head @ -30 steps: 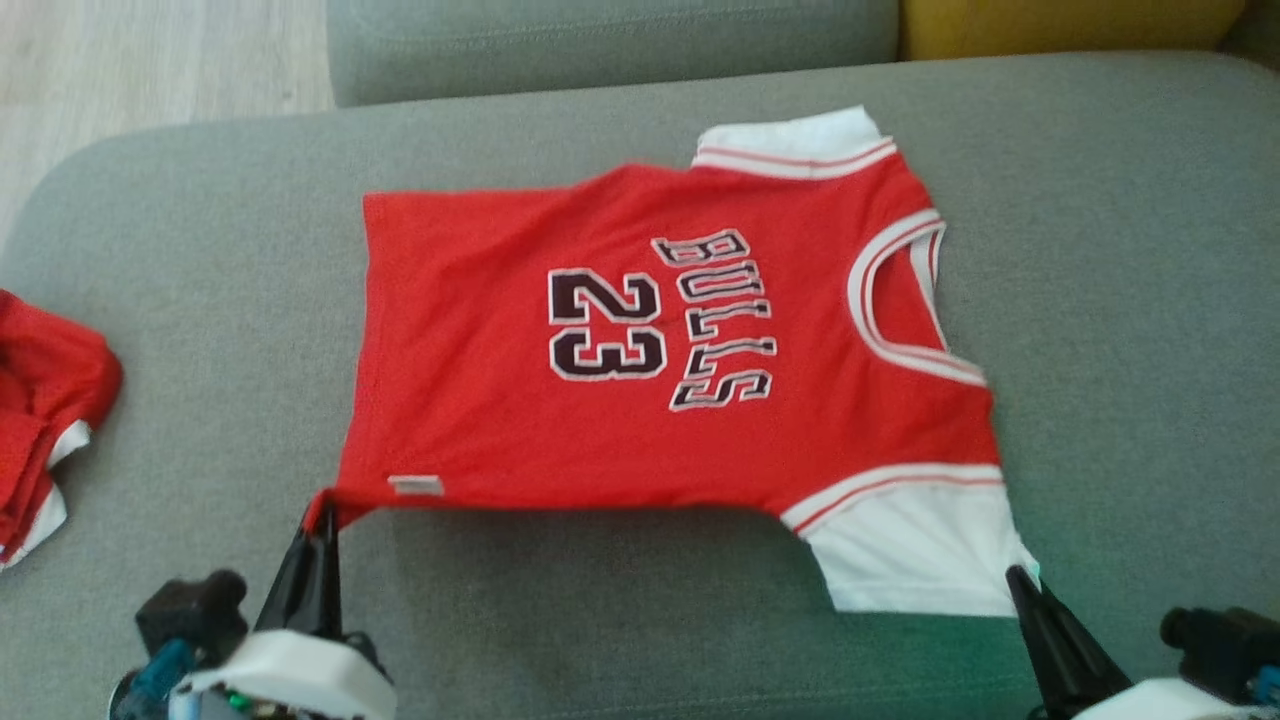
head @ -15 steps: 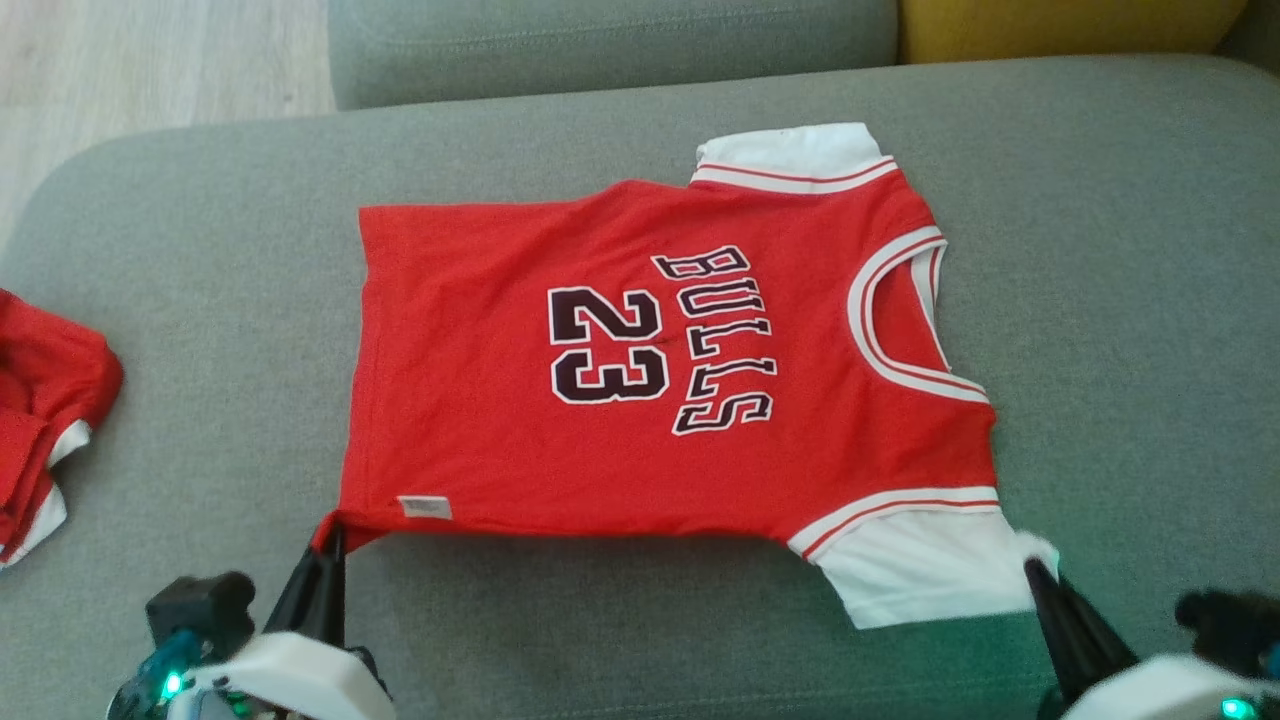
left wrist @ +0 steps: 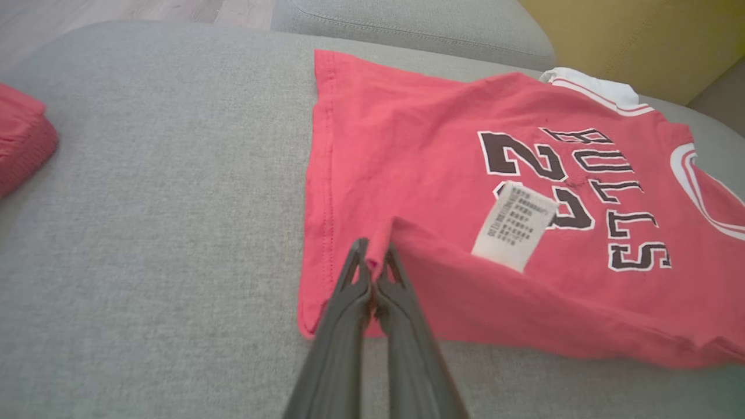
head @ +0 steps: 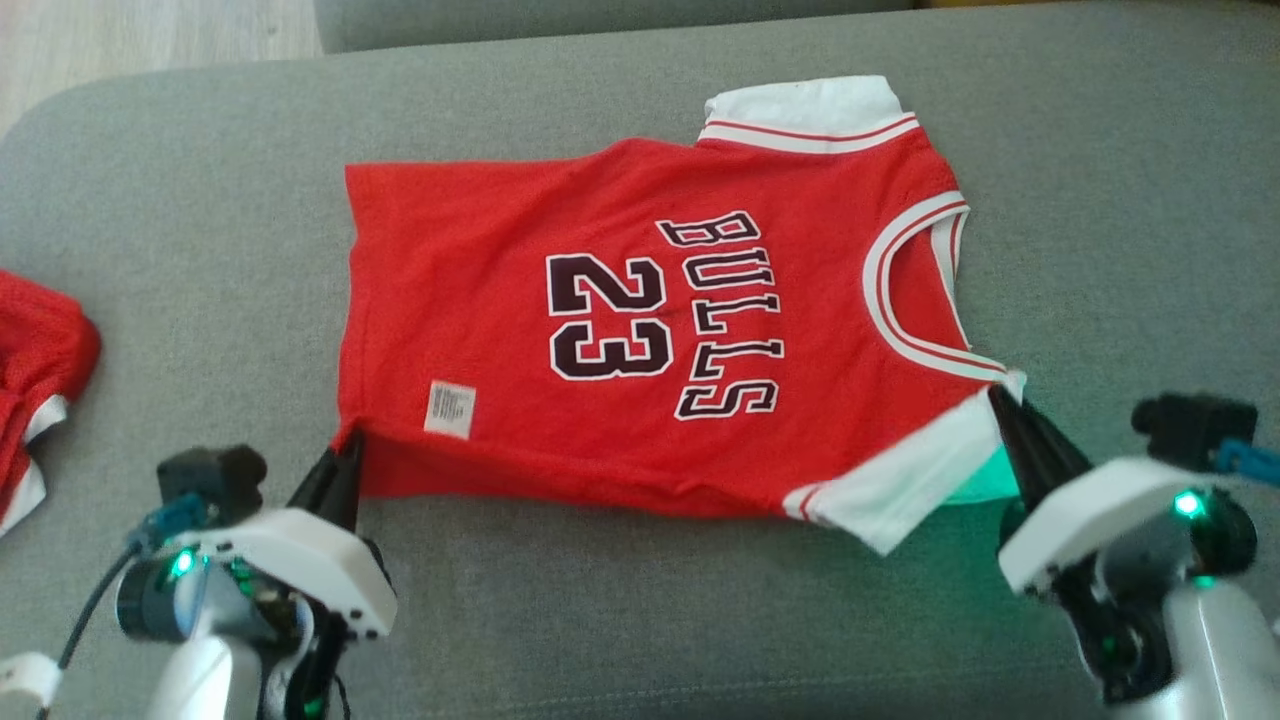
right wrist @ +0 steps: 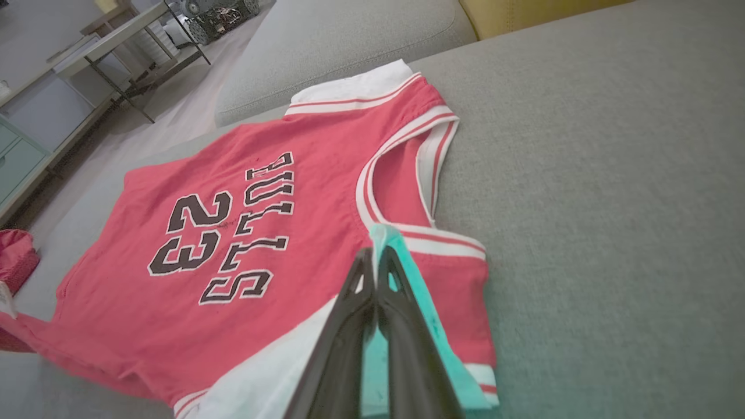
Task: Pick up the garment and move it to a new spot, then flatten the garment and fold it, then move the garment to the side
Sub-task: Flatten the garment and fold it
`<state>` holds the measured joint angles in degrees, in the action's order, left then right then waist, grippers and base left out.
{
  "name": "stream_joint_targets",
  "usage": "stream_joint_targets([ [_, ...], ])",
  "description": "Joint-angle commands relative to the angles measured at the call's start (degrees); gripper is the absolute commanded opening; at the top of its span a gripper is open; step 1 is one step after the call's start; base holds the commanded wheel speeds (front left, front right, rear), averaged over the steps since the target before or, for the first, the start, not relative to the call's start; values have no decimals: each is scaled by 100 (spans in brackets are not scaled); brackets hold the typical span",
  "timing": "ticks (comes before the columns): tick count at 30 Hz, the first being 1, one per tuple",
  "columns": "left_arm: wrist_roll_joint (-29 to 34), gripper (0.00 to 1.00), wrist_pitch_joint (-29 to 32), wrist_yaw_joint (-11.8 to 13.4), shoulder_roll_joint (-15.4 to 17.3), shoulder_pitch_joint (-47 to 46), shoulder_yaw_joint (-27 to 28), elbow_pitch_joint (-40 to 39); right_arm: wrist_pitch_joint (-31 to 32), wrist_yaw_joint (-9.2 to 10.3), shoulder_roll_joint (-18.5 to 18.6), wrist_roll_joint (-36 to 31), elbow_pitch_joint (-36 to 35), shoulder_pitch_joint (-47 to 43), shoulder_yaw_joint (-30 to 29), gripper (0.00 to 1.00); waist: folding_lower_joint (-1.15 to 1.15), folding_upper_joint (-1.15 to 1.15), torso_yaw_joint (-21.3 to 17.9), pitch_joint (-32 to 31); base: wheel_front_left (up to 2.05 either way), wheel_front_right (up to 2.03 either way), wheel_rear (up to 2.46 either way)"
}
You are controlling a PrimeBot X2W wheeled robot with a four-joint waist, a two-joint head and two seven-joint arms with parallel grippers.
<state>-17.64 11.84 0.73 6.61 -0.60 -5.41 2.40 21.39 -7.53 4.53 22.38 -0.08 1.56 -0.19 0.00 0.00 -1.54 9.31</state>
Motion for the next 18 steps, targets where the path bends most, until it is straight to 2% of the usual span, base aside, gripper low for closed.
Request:
stream_joint_targets([
  [1, -17, 0, -13, -26, 114, -286, 169, -162, -73, 4, 119, 34, -128, 285, 141, 0, 0, 0, 7, 42, 0, 0, 0],
  [10, -121, 0, -113, -56, 181, -731, 251, 214, -654, 4, 331, 281, 1203, 1520, 384, 0, 0, 0, 68, 347, 0, 0, 0],
  [17, -155, 0, -264, -128, 133, -1043, 158, 558, -1052, 4, 440, 534, 2041, 2136, 619, 0, 0, 0, 168, 549, 0, 0, 0],
  [18, -164, 5, -302, -140, 114, -1090, 141, 625, -1123, 4, 440, 598, 2136, 2186, 635, 0, 0, 0, 183, 565, 0, 0, 0],
])
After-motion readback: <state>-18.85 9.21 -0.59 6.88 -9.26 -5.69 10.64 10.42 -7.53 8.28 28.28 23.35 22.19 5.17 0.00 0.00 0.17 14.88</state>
